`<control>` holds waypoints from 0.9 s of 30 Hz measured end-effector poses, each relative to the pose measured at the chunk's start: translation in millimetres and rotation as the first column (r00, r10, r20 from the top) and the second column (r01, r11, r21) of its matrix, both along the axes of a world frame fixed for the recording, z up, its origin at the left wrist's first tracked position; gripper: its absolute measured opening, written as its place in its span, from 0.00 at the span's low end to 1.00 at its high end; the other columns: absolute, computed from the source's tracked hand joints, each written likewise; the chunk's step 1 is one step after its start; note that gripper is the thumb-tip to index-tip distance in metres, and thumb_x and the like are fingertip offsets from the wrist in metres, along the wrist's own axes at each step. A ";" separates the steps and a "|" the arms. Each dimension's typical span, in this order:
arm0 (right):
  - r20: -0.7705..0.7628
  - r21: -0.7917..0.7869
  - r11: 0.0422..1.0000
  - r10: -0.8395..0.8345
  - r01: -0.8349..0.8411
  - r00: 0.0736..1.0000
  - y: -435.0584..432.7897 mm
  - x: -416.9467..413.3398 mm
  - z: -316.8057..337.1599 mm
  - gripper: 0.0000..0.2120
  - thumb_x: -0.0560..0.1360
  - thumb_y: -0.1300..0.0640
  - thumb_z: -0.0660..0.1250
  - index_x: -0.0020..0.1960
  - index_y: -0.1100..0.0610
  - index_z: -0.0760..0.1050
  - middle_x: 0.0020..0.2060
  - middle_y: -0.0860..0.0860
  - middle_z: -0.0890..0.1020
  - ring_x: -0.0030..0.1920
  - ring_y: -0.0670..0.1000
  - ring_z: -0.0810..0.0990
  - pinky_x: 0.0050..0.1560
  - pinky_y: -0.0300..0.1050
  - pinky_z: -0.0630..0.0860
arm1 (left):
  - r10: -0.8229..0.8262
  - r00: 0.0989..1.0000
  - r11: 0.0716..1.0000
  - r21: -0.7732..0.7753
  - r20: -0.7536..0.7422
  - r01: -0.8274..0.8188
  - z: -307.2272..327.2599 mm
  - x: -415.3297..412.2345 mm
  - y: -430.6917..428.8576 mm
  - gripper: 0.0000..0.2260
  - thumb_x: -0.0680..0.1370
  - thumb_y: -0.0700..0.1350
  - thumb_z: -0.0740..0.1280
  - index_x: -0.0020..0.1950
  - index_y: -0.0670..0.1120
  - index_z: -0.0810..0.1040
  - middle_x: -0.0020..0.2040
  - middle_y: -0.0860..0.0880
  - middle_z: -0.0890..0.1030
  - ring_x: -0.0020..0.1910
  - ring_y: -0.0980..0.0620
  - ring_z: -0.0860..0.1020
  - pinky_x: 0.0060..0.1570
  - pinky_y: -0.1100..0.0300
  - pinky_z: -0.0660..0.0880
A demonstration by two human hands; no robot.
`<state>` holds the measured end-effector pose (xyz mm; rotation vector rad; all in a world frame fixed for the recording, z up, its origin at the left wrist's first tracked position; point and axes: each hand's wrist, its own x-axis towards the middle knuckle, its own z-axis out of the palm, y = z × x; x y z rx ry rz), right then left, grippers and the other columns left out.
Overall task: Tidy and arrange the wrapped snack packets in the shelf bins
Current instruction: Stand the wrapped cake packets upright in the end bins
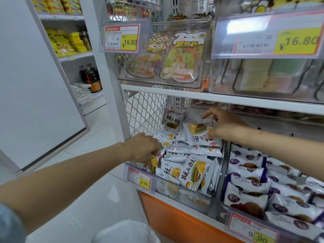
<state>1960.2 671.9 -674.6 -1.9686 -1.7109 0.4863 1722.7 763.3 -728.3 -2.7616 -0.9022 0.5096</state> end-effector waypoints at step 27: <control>-0.250 0.223 0.949 0.277 -0.224 0.928 -10.0 -8.0 -20.2 0.09 0.74 0.61 0.69 0.42 0.46 0.77 0.41 0.43 0.79 0.38 0.43 0.74 0.37 0.26 0.69 | 0.299 0.923 0.867 -0.473 0.240 -0.158 68.3 -15.8 -10.3 0.13 0.70 0.41 0.74 0.40 0.54 0.71 0.41 0.56 0.77 0.43 0.54 0.76 0.39 0.65 0.71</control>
